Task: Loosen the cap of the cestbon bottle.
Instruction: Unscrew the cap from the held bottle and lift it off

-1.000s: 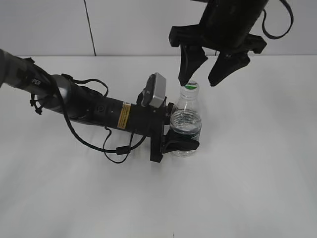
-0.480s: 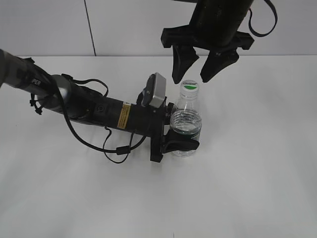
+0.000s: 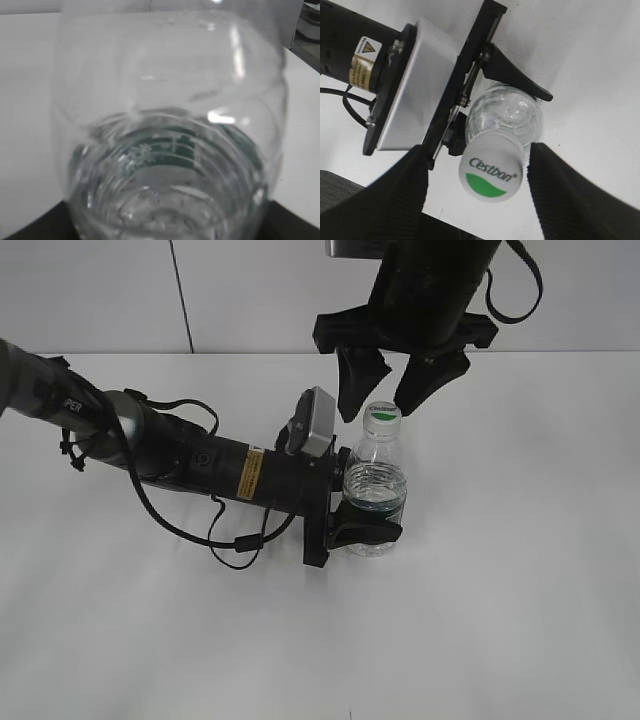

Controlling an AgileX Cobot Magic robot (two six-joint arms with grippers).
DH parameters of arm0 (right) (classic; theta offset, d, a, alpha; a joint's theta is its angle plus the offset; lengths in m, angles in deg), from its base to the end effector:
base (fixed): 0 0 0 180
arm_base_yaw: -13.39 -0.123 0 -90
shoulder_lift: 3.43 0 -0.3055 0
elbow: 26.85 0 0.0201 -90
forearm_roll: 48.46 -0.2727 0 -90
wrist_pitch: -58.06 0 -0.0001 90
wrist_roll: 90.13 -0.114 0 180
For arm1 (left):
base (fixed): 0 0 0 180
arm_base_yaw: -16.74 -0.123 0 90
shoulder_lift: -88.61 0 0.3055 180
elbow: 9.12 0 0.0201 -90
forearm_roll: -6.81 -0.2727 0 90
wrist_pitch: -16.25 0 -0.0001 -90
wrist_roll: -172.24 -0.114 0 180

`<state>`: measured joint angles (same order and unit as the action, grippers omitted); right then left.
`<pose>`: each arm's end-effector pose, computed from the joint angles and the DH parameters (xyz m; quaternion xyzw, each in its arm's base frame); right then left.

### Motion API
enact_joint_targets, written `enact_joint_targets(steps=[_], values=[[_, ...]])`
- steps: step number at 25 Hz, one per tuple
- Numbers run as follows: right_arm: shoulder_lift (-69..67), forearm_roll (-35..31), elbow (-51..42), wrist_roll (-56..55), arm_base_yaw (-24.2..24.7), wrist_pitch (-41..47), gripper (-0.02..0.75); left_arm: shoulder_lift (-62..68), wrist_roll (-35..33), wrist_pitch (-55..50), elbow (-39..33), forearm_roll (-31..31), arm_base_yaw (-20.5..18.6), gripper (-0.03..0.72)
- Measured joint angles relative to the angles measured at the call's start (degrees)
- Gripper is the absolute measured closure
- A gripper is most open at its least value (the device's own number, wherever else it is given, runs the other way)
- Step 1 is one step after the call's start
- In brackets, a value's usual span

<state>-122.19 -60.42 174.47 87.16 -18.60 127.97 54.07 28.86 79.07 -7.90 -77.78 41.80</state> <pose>0.3658 0.2547 0.2665 -0.2259 0.9627 0.1293 0.0744 0.3790 -0.2886 0.0499 0.6024 0.5459 -0.4226 0.4007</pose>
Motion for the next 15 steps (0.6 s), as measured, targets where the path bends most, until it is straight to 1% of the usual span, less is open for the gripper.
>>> enact_joint_targets(steps=[5, 10, 15], values=[[0.0, 0.7, -0.2, 0.1, 0.0, 0.0, 0.259, 0.0, 0.0, 0.0, 0.0, 0.0, 0.0, 0.286], [0.0, 1.0, -0.2, 0.3, 0.0, 0.0, 0.316, 0.0, 0.0, 0.0, 0.0, 0.0, 0.0, 0.286], [0.0, 1.0, -0.2, 1.2, 0.0, 0.0, 0.329, 0.0, 0.0, 0.0, 0.0, 0.0, 0.0, 0.286]])
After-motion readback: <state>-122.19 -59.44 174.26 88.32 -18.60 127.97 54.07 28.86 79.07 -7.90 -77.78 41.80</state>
